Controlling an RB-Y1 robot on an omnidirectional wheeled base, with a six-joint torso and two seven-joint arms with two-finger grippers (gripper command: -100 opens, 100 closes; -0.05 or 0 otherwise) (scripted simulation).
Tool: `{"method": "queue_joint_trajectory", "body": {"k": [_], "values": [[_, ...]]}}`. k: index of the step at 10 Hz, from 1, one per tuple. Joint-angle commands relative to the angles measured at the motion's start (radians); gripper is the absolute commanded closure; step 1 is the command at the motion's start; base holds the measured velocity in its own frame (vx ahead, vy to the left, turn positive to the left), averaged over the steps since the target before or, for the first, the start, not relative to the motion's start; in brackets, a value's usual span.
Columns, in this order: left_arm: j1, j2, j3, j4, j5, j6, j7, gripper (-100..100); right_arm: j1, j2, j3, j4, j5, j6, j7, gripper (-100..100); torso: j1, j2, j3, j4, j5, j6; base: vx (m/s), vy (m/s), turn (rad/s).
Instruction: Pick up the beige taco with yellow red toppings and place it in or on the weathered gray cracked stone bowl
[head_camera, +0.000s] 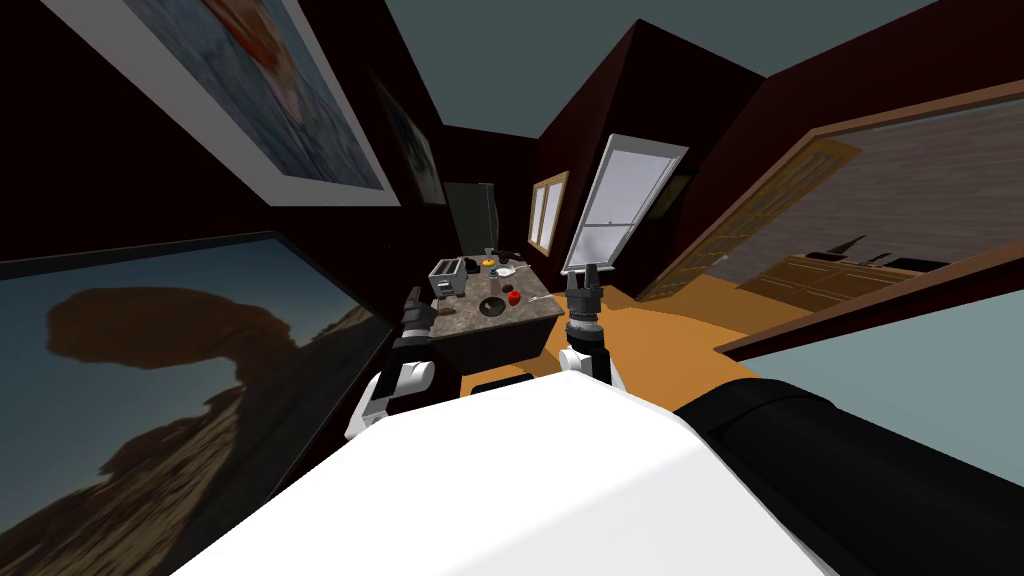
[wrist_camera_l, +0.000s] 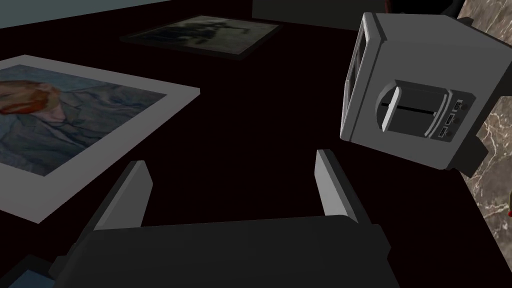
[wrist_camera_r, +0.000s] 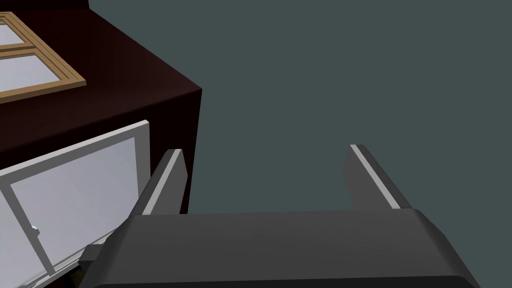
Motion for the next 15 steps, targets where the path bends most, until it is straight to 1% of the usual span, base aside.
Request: {"method": "queue_joint_trajectory", "body": {"k": [1, 2, 3, 4, 5, 6, 7, 8, 9, 10, 11, 12, 13, 14, 15], "values": [[-0.047, 0.012, 0.001, 0.042, 0.020, 0.050, 0.001, -100, 0.000, 0.000, 0.000, 0.000, 0.000, 0.000, 0.000, 0, 0.000, 0.000, 0.000, 0.000, 0.000, 0.000, -0.012, 0.012, -0.035], [-0.047, 0.012, 0.001, 0.042, 0.020, 0.059, 0.001, -100, 0.000, 0.000, 0.000, 0.000, 0.000, 0.000, 0.000, 0, 0.000, 0.000, 0.000, 0.000, 0.000, 0.000, -0.011, 0.010, -0.023], [-0.087, 0.025, 0.003, 0.079, 0.039, 0.087, 0.004, -100, 0.000, 0.000, 0.000, 0.000, 0.000, 0.000, 0.000, 0, 0.000, 0.000, 0.000, 0.000, 0.000, 0.000, -0.015, 0.013, -0.033], [-0.087, 0.025, 0.003, 0.079, 0.039, 0.111, 0.004, -100, 0.000, 0.000, 0.000, 0.000, 0.000, 0.000, 0.000, 0, 0.000, 0.000, 0.000, 0.000, 0.000, 0.000, -0.012, 0.014, -0.021], [-0.130, 0.037, 0.004, 0.118, 0.059, 0.145, 0.006, -100, 0.000, 0.000, 0.000, 0.000, 0.000, 0.000, 0.000, 0, 0.000, 0.000, 0.000, 0.000, 0.000, 0.000, -0.012, 0.013, -0.030], [-0.130, 0.037, 0.004, 0.118, 0.059, 0.166, 0.006, -100, 0.000, 0.000, 0.000, 0.000, 0.000, 0.000, 0.000, 0, 0.000, 0.000, 0.000, 0.000, 0.000, 0.000, -0.010, 0.010, -0.019], [-0.172, 0.049, 0.005, 0.155, 0.078, 0.204, 0.008, -100, 0.000, 0.000, 0.000, 0.000, 0.000, 0.000, 0.000, 0, 0.000, 0.000, 0.000, 0.000, 0.000, 0.000, -0.010, 0.009, -0.027], [-0.174, 0.049, 0.005, 0.159, 0.078, 0.223, 0.008, -100, 0.000, 0.000, 0.000, 0.000, 0.000, 0.000, 0.000, 0, 0.000, 0.000, 0.000, 0.000, 0.000, 0.000, -0.006, 0.009, -0.020], [-0.215, 0.061, 0.006, 0.195, 0.098, 0.260, 0.010, -100, 0.000, 0.000, 0.000, 0.000, 0.000, 0.000, 0.000, 0, 0.000, 0.000, 0.000, 0.000, 0.000, 0.000, -0.008, 0.011, -0.023], [-0.219, 0.061, 0.006, 0.202, 0.098, 0.283, 0.010, -100, 0.000, 0.000, 0.000, 0.000, 0.000, 0.000, 0.000, 0, 0.000, -0.001, 0.000, 0.000, 0.000, 0.000, -0.006, 0.009, -0.022], [-0.265, 0.072, 0.005, 0.246, 0.118, 0.314, 0.012, -100, 0.000, 0.000, 0.000, 0.000, 0.000, 0.000, 0.000, 0, 0.000, 0.000, 0.000, 0.000, 0.000, 0.000, -0.006, 0.011, -0.016], [-0.265, 0.072, 0.005, 0.246, 0.118, 0.342, 0.012, -100, 0.000, 0.000, 0.000, 0.000, 0.000, 0.000, 0.000, 0, 0.000, -0.001, 0.000, 0.000, 0.000, 0.000, -0.003, 0.011, -0.017], [-0.310, 0.082, 0.005, 0.290, 0.138, 0.371, 0.013, -100, 0.000, 0.000, 0.000, 0.000, 0.000, 0.000, 0.000, 0, 0.000, -0.001, 0.000, 0.000, 0.000, 0.000, -0.003, 0.015, -0.020], [-0.313, 0.082, 0.005, 0.292, 0.138, 0.399, 0.013, -100, 0.000, 0.000, 0.000, 0.000, 0.000, 0.000, 0.000, 0, 0.000, -0.001, -0.001, 0.000, 0.000, 0.000, -0.002, 0.012, -0.015], [-0.313, 0.082, 0.005, 0.292, 0.138, 0.407, 0.013, -100, 0.000, 0.000, 0.000, 0.000, 0.000, 0.000, 0.000, 0, 0.000, -0.001, 0.000, 0.000, 0.000, 0.000, 0.000, 0.000, 0.000]]}}
